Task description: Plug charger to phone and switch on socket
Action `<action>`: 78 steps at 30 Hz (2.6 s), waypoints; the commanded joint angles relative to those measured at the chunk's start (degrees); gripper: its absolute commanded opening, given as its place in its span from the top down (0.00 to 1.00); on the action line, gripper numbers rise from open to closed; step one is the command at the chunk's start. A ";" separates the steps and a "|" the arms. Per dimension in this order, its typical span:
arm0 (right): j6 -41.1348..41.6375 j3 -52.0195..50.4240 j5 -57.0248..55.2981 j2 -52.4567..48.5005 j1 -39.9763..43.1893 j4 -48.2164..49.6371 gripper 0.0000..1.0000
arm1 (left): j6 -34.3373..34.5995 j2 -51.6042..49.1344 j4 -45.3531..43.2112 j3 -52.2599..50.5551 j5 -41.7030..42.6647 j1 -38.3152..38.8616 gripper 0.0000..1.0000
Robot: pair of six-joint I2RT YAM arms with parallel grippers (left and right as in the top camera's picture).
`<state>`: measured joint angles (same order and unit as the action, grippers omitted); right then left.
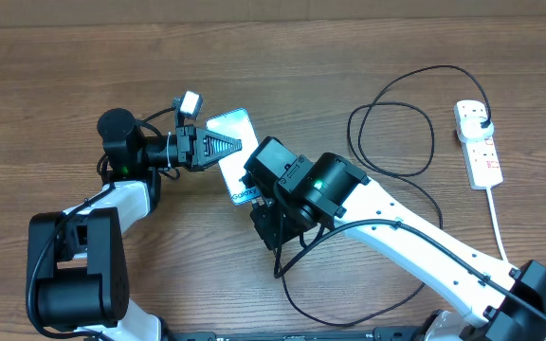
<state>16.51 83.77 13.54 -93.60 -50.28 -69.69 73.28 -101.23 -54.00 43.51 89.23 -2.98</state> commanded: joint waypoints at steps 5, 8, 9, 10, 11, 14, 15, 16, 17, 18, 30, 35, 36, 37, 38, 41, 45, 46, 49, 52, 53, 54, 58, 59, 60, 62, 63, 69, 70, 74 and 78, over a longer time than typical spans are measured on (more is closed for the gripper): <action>0.00 -0.57 -0.85 0.13 0.15 0.22 0.96 | 1.53 0.07 -0.24 1.01 1.29 0.44 0.96; -0.02 -0.57 -0.85 0.13 0.15 0.52 0.96 | 1.49 0.07 -0.24 1.01 1.29 0.44 0.96; -0.02 -0.57 -0.85 0.13 0.15 0.57 0.96 | 1.49 0.07 -0.26 1.01 1.29 0.44 0.96; -0.02 -0.57 -0.85 0.13 0.15 0.63 0.96 | 1.49 0.07 -0.24 1.01 1.29 0.44 0.96; -0.02 -0.57 -0.85 0.13 0.15 0.66 0.96 | 1.49 0.07 -0.24 1.01 1.29 0.44 0.96; -0.02 -0.57 -0.85 0.13 0.15 0.70 0.96 | 1.49 0.07 -0.24 1.01 1.29 0.46 0.96; -0.04 -0.57 -0.85 0.13 0.15 0.74 0.96 | 1.49 0.07 -0.24 1.01 1.29 0.46 0.96; -0.02 -0.57 -0.85 0.13 0.15 0.85 0.96 | 1.49 0.07 -0.24 1.01 1.29 0.44 0.96; -0.02 -0.57 -0.85 0.13 0.15 1.01 0.96 | 1.46 0.07 -0.24 1.01 1.29 0.44 0.96; -0.04 -0.57 -0.85 0.13 0.15 1.16 0.96 | 1.44 0.07 -0.24 1.01 1.29 0.44 0.96; -0.04 -0.57 -0.85 0.13 0.15 1.84 0.96 | -0.70 0.07 -0.26 1.01 1.31 0.44 0.96; -0.04 -0.57 -0.83 0.13 0.15 2.71 0.96 | -0.70 0.07 -0.24 0.96 1.31 0.46 0.96; -0.04 -0.57 -0.83 0.13 0.15 2.86 0.96 | -0.70 0.07 -0.24 0.94 1.31 0.46 0.96; -0.04 -0.57 -0.83 0.13 0.15 3.04 0.96 | -0.70 0.07 -0.24 0.94 1.31 0.46 0.96; -0.04 -0.57 -0.81 0.13 0.15 3.23 0.96 | -0.70 0.07 -0.24 0.94 1.29 0.46 0.96; -0.04 -0.57 -0.42 0.13 0.15 3.74 0.96 | -0.70 0.07 -0.24 0.94 1.29 0.46 0.96; -0.11 -0.57 -0.44 0.13 0.15 4.28 0.96 | -0.72 0.07 -0.24 0.94 1.29 0.46 0.96; -0.28 -0.57 -0.42 0.13 0.15 4.37 0.96 | -0.72 0.07 -0.24 0.94 1.29 0.46 0.96; -1.44 -0.57 -0.44 0.13 0.15 5.20 0.96 | -0.87 0.07 -0.24 0.94 1.31 0.46 0.96; -3.52 -0.57 -0.59 0.13 0.15 5.22 0.96 | -0.94 0.07 -0.24 0.90 1.31 0.44 0.96; -3.56 -0.57 -0.96 0.13 0.15 5.16 0.96 | -0.94 0.07 -0.24 0.90 1.31 0.46 0.96; -4.11 -0.57 -1.38 0.13 0.15 5.09 0.96 | -0.94 0.07 -0.24 0.90 1.31 0.46 0.96; -6.36 -0.57 -6.12 0.13 0.15 4.52 0.96 | -1.11 0.07 -0.24 0.90 1.31 0.46 0.96; -6.36 -0.57 -8.46 0.13 0.15 4.31 0.96 | -1.11 0.07 -0.24 0.90 1.31 0.46 0.96; -6.38 -0.57 -10.45 0.13 0.15 4.07 0.96 | -1.11 0.07 -0.24 0.90 1.31 0.46 0.96; -6.58 -0.57 -13.51 0.13 0.15 3.74 0.96 | -1.11 0.07 -0.24 0.90 1.31 0.46 0.96; -6.91 -0.57 -14.03 0.13 0.15 3.63 0.96 | -1.11 0.07 -0.24 0.90 1.31 0.46 0.96; -8.04 -0.57 -13.84 0.13 0.15 5.73 0.96 | -1.09 0.07 -0.22 0.90 1.31 0.46 0.96; -8.04 -0.57 -13.53 0.13 0.15 6.43 0.96 | -1.07 0.07 -0.20 0.90 1.31 0.46 0.96; -7.98 -0.57 -11.41 0.13 0.15 9.25 0.96 | -1.07 0.07 0.17 0.90 1.31 0.46 0.96; -7.82 -0.57 -11.32 0.13 0.15 9.77 0.93 | -1.09 0.07 0.17 0.90 1.31 0.46 0.96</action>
<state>8.97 83.09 4.12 -93.60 -50.39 -62.02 72.97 -101.23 -53.82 43.55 86.32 -3.14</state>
